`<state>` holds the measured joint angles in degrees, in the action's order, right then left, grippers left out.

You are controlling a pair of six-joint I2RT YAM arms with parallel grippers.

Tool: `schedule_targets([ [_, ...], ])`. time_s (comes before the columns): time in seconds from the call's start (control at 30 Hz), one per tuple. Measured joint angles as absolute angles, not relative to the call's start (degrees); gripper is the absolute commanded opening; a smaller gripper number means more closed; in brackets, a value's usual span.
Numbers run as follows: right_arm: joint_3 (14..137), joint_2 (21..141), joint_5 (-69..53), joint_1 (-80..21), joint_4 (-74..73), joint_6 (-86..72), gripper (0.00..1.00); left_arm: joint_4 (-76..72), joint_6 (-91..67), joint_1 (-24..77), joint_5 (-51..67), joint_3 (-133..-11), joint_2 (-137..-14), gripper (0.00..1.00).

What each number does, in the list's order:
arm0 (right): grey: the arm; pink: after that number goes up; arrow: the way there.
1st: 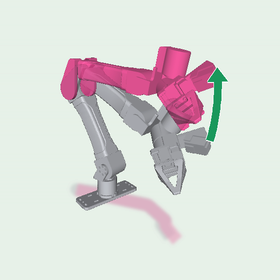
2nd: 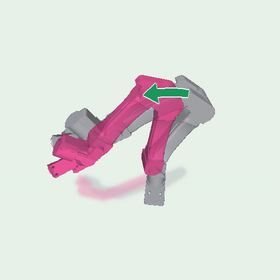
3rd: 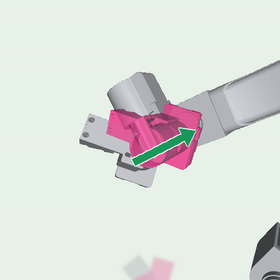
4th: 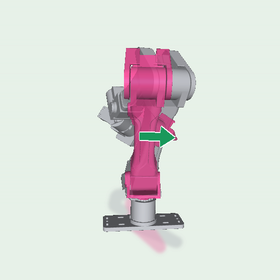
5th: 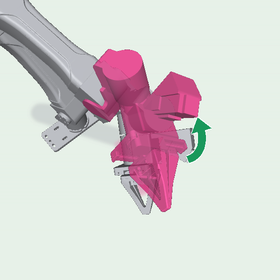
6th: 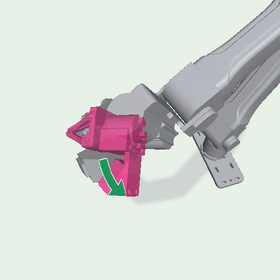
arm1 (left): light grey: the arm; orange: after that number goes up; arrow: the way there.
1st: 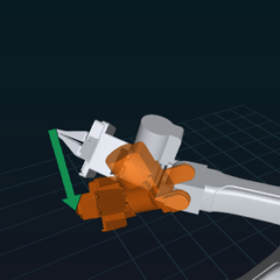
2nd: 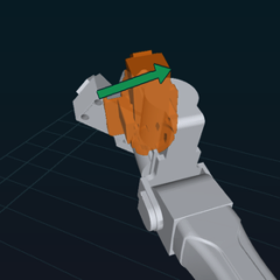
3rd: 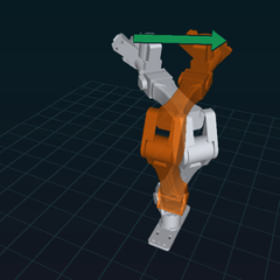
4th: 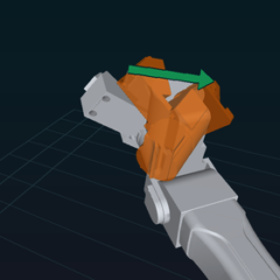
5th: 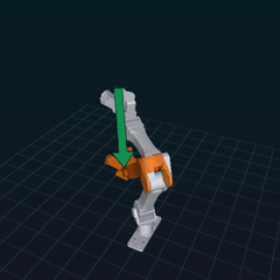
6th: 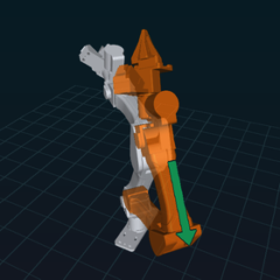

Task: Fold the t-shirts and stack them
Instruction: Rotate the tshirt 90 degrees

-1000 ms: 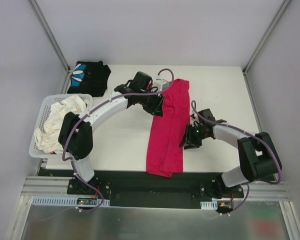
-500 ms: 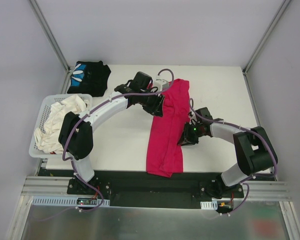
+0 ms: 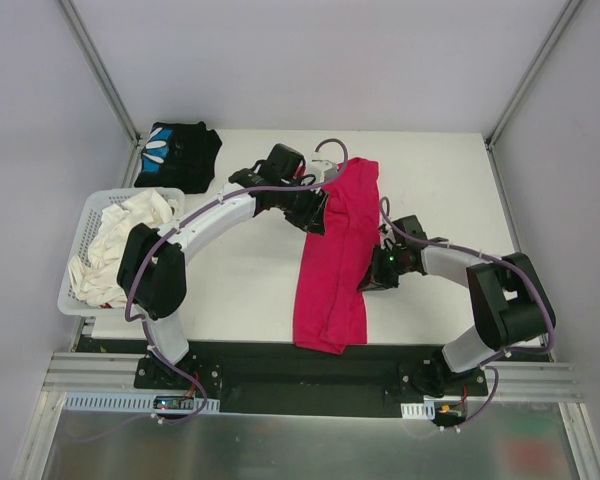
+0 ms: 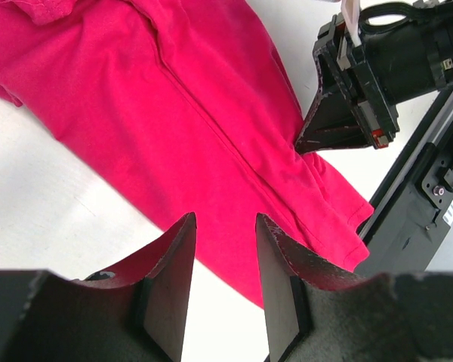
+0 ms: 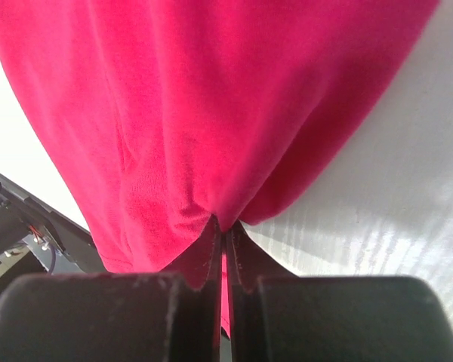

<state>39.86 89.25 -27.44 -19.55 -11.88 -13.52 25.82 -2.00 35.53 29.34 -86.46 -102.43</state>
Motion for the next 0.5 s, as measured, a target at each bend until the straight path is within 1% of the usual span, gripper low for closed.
schedule_targets([
  [0.3, 39.97, 88.99, -27.29, -15.22, -12.88, -13.45, 0.01, 25.98, -1.96, 35.53, 28.18, -86.43, -102.43, 0.37],
  [0.5, 39.97, 85.84, -22.20, -12.36, -17.37, -11.42, 0.01, 26.00, -1.93, 35.53, 27.92, -86.43, -102.43, 0.37],
])
